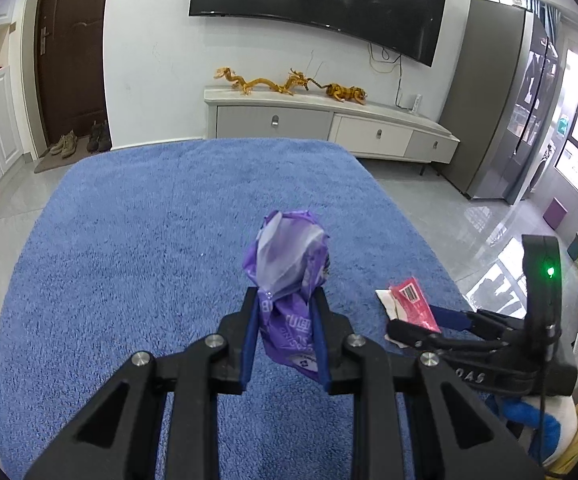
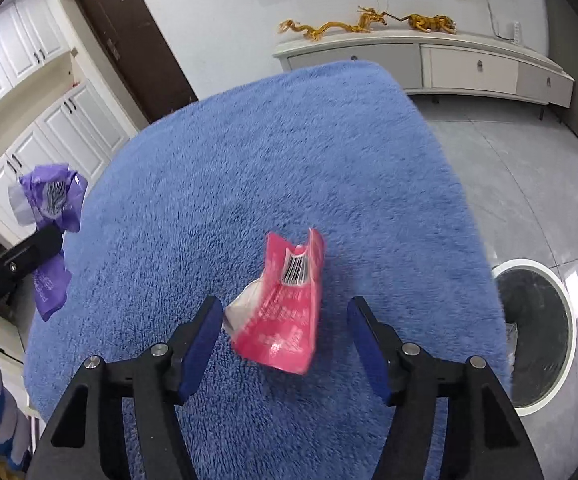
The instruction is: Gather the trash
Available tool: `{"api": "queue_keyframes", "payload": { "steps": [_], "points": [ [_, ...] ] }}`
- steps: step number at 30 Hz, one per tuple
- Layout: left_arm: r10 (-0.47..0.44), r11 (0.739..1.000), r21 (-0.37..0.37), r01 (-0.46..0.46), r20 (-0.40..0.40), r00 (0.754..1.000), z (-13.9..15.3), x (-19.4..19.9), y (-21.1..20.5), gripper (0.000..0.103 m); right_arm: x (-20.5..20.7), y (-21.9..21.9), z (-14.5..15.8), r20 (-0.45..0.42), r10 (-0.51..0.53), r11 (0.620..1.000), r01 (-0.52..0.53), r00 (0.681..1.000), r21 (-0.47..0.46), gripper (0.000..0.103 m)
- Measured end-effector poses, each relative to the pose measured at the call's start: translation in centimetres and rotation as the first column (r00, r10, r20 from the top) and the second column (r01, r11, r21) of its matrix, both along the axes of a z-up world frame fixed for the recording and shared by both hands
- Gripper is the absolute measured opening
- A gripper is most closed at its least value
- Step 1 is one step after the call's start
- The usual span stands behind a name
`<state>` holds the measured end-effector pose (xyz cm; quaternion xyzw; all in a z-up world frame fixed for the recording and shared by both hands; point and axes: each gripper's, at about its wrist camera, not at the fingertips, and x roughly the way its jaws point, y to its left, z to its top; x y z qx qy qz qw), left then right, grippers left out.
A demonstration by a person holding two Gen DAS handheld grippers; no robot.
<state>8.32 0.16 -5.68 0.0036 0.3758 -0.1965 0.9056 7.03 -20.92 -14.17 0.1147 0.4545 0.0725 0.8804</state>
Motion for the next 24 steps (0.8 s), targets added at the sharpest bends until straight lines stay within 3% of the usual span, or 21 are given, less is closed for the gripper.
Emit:
{"api": "queue_keyframes", "payload": {
  "steps": [1,3,5,17,24],
  "points": [
    [0.000,1.000,0.000,0.000,-0.004,1.000,-0.2,0.1,0.0,0.023,0.0,0.3,-0.1,0.007,0.005,1.000,-0.005,1.000,-0.011,0.061],
    [-0.001,1.000,0.000,0.001,-0.012,1.000,-0.5,0.5,0.0,0.023,0.0,0.8,-0.2,0.016,0.017,1.000,-0.016,1.000,-0.024,0.043],
    [-0.004,1.000,-0.004,0.004,-0.022,1.000,-0.8,0.8,0.0,0.023,-0.1,1.0,-0.3,0.025,0.025,0.999,-0.025,0.999,-0.028,0.041],
    [-0.044,0.999,-0.001,0.044,-0.056,0.997,-2.2,1.2,-1.3,0.023,-1.5,-0.4,-0.1,0.068,0.014,0.998,-0.018,0.998,0.055,0.038],
    [-0.072,0.997,0.010,0.073,-0.076,0.995,-2.5,1.5,-2.9,0.023,-3.1,-2.0,1.8,0.127,-0.023,0.997,0.013,0.992,0.079,0.038]
  ]
}}
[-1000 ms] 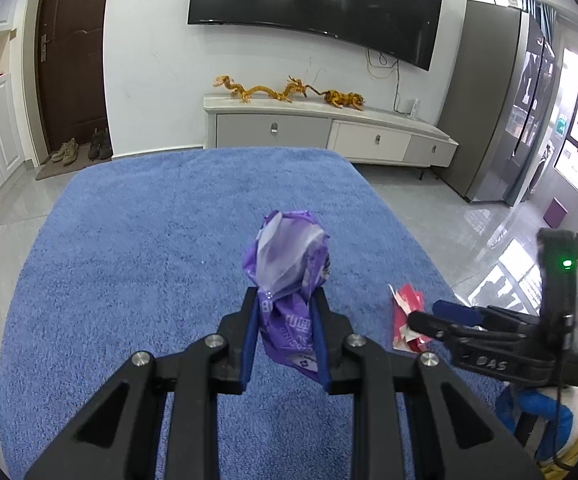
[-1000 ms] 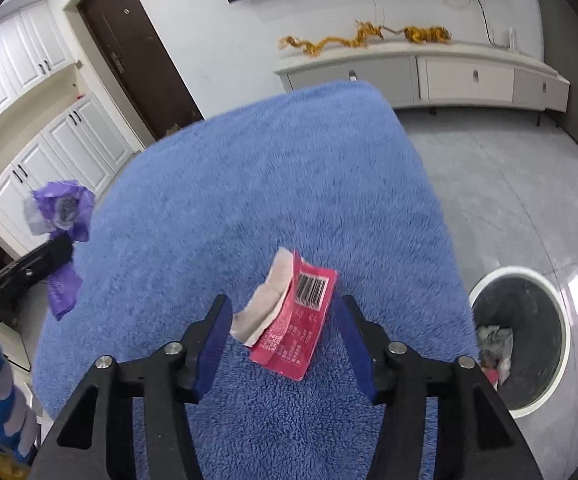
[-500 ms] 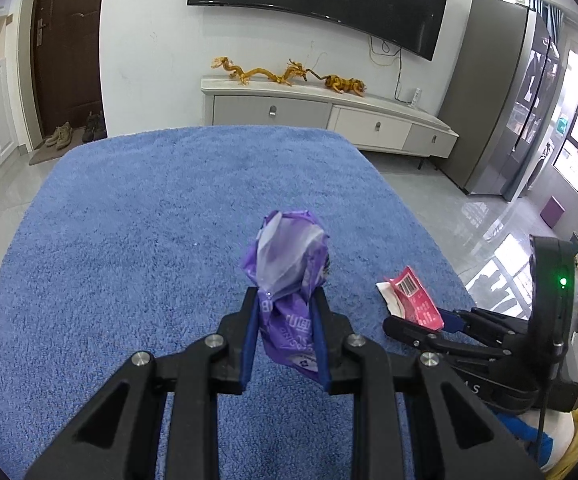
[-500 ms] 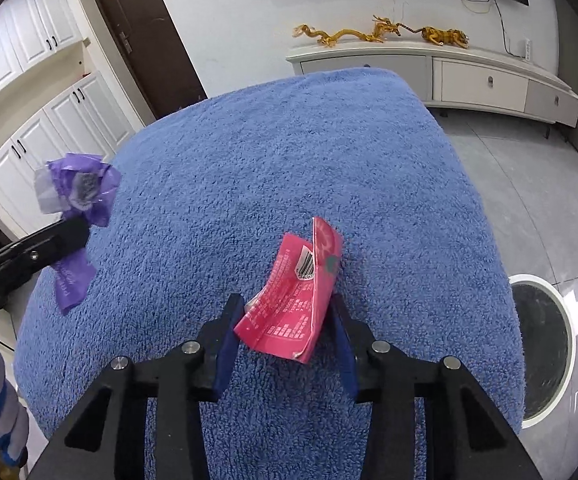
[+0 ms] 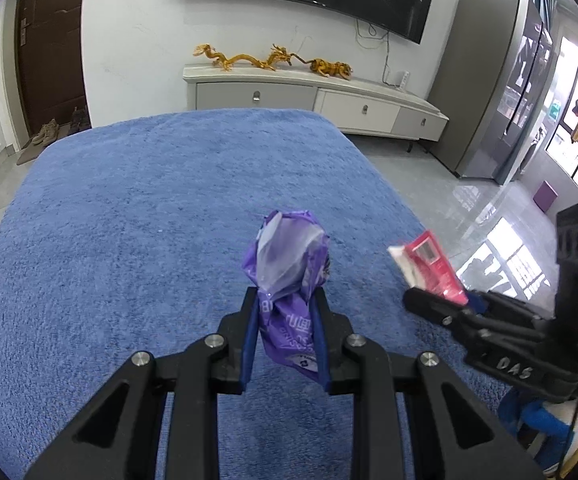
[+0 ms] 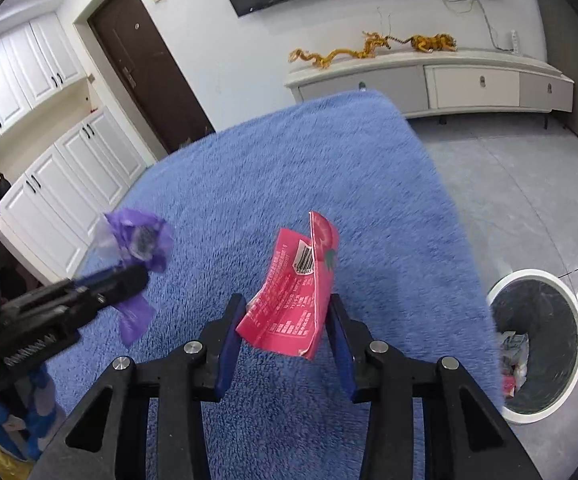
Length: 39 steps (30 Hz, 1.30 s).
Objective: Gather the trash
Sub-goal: 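Carry the purple wrapper and pink packet over the bin and release both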
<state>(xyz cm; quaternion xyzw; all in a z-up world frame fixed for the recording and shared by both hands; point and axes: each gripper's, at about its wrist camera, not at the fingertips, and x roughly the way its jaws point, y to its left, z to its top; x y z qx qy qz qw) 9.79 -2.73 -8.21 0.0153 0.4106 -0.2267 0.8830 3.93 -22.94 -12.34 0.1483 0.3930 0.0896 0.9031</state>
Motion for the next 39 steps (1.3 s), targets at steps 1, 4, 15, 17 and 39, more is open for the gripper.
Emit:
{"api": "queue_keyframes", "payload": {
  "steps": [1,4,15,17,39],
  "points": [
    [-0.010,1.000,0.000,0.010,-0.003,1.000,0.0,0.0,-0.5,0.023,-0.2,-0.3,0.2,0.006,-0.007,1.000,0.007,1.000,0.001,0.038],
    [-0.041,0.999,-0.002,0.041,-0.008,0.999,0.0,0.0,-1.9,0.023,-0.9,-1.7,1.0,0.028,-0.037,0.999,0.037,0.999,0.005,0.038],
    [-0.154,0.988,-0.027,0.154,-0.025,0.988,0.8,0.4,-8.3,0.023,-3.5,-8.0,1.6,0.052,-0.179,0.984,0.180,0.983,-0.013,0.038],
    [-0.172,0.985,-0.028,0.171,-0.033,0.985,0.8,0.7,-9.6,0.023,-3.8,-9.2,1.4,0.051,-0.208,0.978,0.209,0.977,-0.015,0.038],
    [-0.416,0.906,0.011,0.423,-0.166,0.894,-3.9,4.0,-29.1,0.024,-4.4,-23.8,-8.3,-0.130,-0.426,0.902,0.431,0.895,0.013,0.038]
  ]
}}
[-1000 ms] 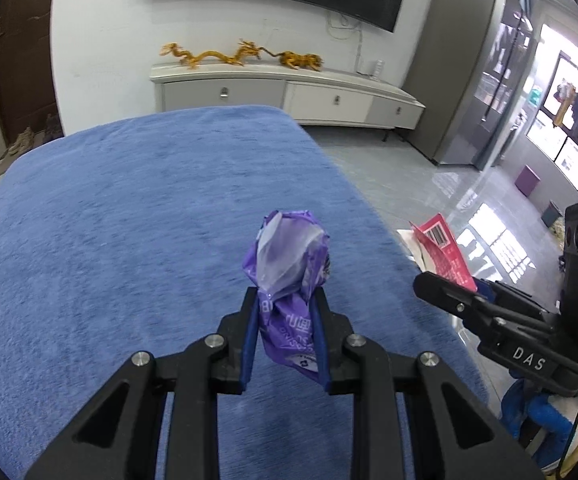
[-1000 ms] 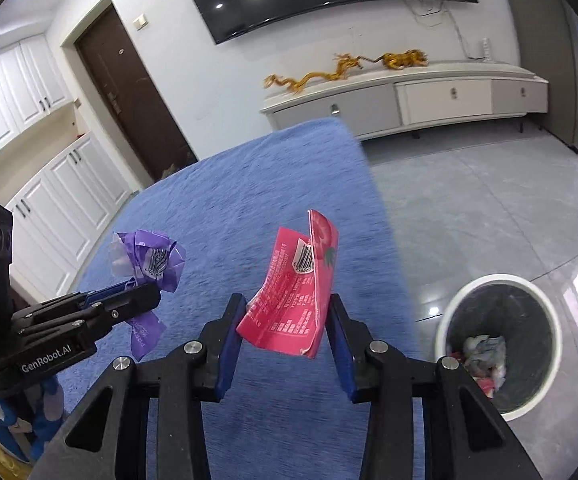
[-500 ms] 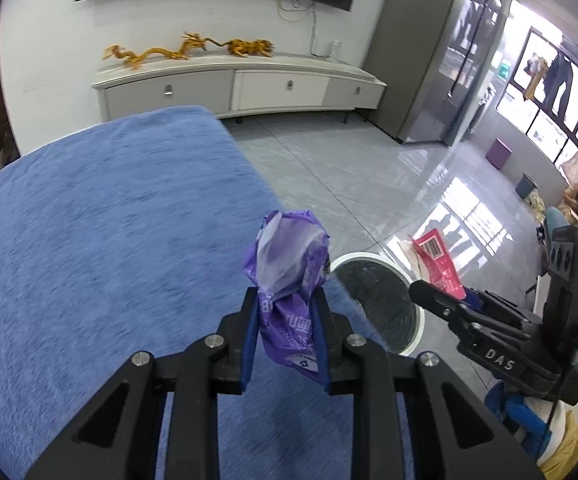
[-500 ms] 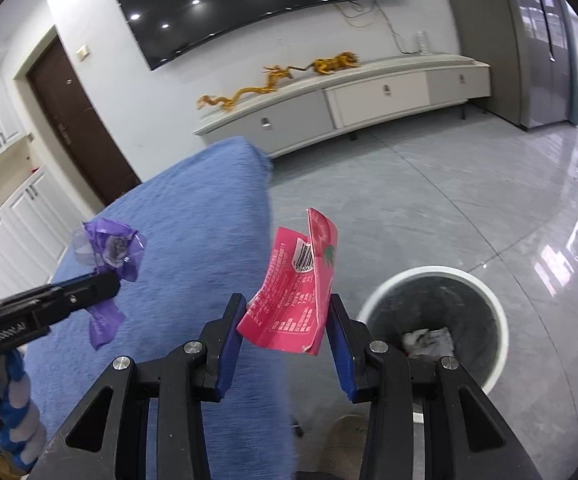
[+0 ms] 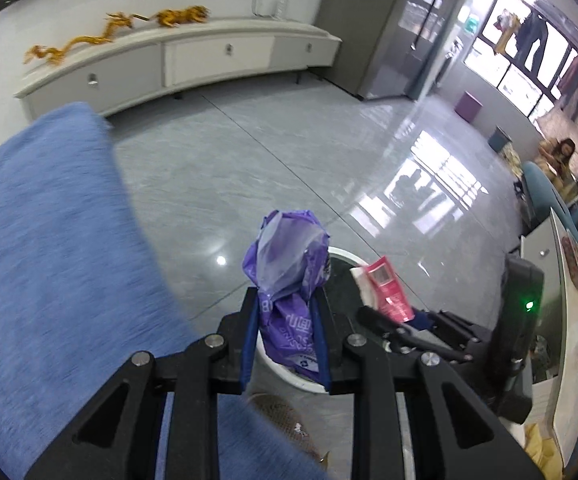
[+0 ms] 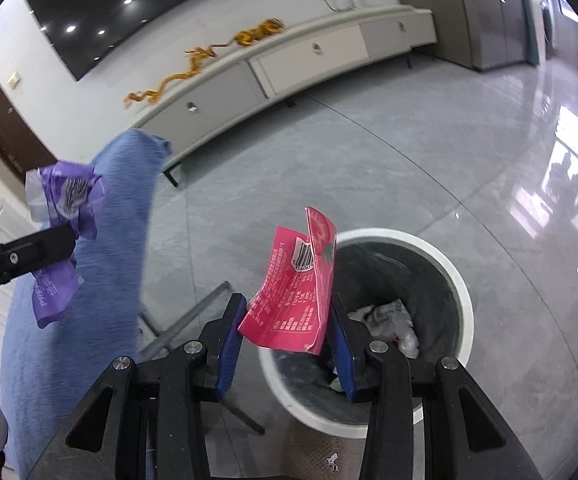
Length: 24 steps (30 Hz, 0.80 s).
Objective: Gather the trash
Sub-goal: 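Carry the purple wrapper and pink packet over the bin and release both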
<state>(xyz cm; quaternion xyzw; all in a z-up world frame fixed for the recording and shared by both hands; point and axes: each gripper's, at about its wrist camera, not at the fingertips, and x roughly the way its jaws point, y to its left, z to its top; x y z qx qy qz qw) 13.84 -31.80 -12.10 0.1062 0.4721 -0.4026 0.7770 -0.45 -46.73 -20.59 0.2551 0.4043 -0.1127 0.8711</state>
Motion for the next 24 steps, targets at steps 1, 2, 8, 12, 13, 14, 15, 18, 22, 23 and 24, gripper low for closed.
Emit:
{"api": "queue_keyframes", "payload": {
  "steps": [1,2,8,12,13,14,15,18,22,23,24],
  "points": [
    [-0.013,1.000,0.003,0.013,-0.006,1.000,-0.3,0.0,-0.7,0.024,-0.1,-0.5,-0.5,-0.009,-0.008,1.000,0.008,1.000,0.005,0.038],
    [-0.027,1.000,0.007,0.027,-0.012,1.000,-0.7,0.1,-1.6,0.024,-0.1,-0.9,-1.1,-0.021,-0.019,1.000,0.020,1.000,0.012,0.038],
    [-0.081,0.997,0.006,0.081,-0.073,0.994,-2.7,0.4,-5.1,0.045,-0.4,-3.4,-3.5,-0.083,-0.074,0.996,0.078,0.994,0.037,0.050],
    [-0.092,0.996,-0.006,0.092,-0.101,0.991,-3.3,0.7,-6.1,0.052,-1.0,-4.1,-4.0,-0.109,-0.106,0.994,0.109,0.988,0.029,0.055],
    [-0.091,0.996,-0.004,0.092,-0.111,0.990,-3.5,0.8,-6.1,0.052,-1.0,-4.1,-4.0,-0.113,-0.111,0.993,0.115,0.987,0.027,0.057],
    [-0.090,0.996,-0.004,0.090,-0.114,0.989,-3.5,0.8,-6.2,0.052,-1.2,-4.1,-4.0,-0.115,-0.117,0.992,0.120,0.986,0.025,0.057],
    [-0.088,0.996,-0.005,0.088,-0.117,0.989,-3.4,0.8,-6.0,0.052,-1.3,-4.1,-3.9,-0.117,-0.122,0.992,0.125,0.986,0.022,0.058],
    [-0.076,0.997,-0.016,0.075,-0.114,0.991,-2.9,0.8,-5.0,0.052,-1.7,-4.0,-3.4,-0.120,-0.136,0.990,0.138,0.983,0.012,0.058],
    [-0.020,1.000,-0.016,0.019,-0.065,0.998,-1.6,0.5,-3.0,0.053,-1.5,-2.9,-1.5,-0.096,-0.130,0.992,0.129,0.987,-0.012,0.058],
    [0.004,1.000,-0.010,-0.005,-0.038,0.999,-1.0,0.4,-2.2,0.055,-1.4,-2.4,-0.8,-0.085,-0.124,0.992,0.122,0.989,-0.023,0.059],
    [0.024,1.000,-0.010,-0.024,-0.014,1.000,-0.6,0.2,-1.3,0.057,-1.3,-1.7,0.0,-0.073,-0.116,0.993,0.113,0.991,-0.035,0.060]
  ]
}}
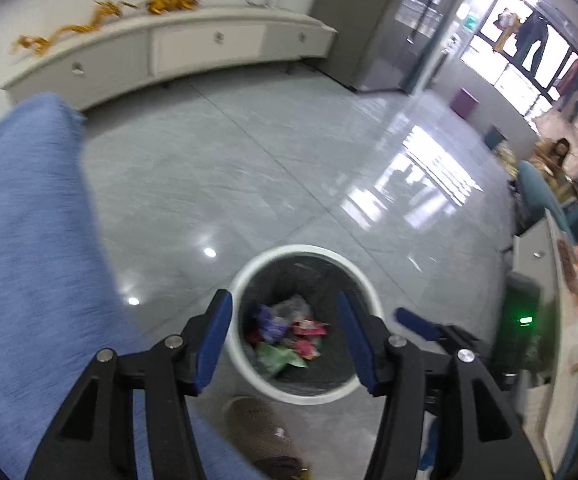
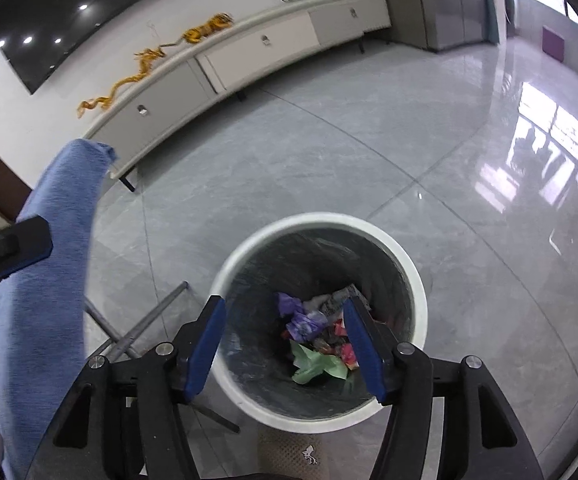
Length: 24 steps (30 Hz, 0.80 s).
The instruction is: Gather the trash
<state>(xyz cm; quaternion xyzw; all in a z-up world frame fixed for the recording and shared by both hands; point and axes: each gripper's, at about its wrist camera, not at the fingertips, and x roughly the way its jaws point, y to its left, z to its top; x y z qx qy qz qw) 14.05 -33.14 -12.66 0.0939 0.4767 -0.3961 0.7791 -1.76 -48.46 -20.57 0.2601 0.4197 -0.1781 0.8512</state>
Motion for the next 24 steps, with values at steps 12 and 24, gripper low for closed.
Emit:
{"api": "queue_keyframes", "payload": {
  "steps": [12,24],
  "points": [
    [0.306,0.952,-0.049,-0.303,0.245,0.920,6.0,-1.1,14.4,0.067,2.3,10.3,8.5,0.101,0.183,0.974,-0.167,0.978,-0.151,0.070],
    [0.488,0.871,-0.136,-0.471,0.351,0.799,9.8,-3.9,25.8,0.067,2.5,20.4,14.3,0.180,0.309,0.917,-0.242,0.934,-0.318,0.081]
  ]
}}
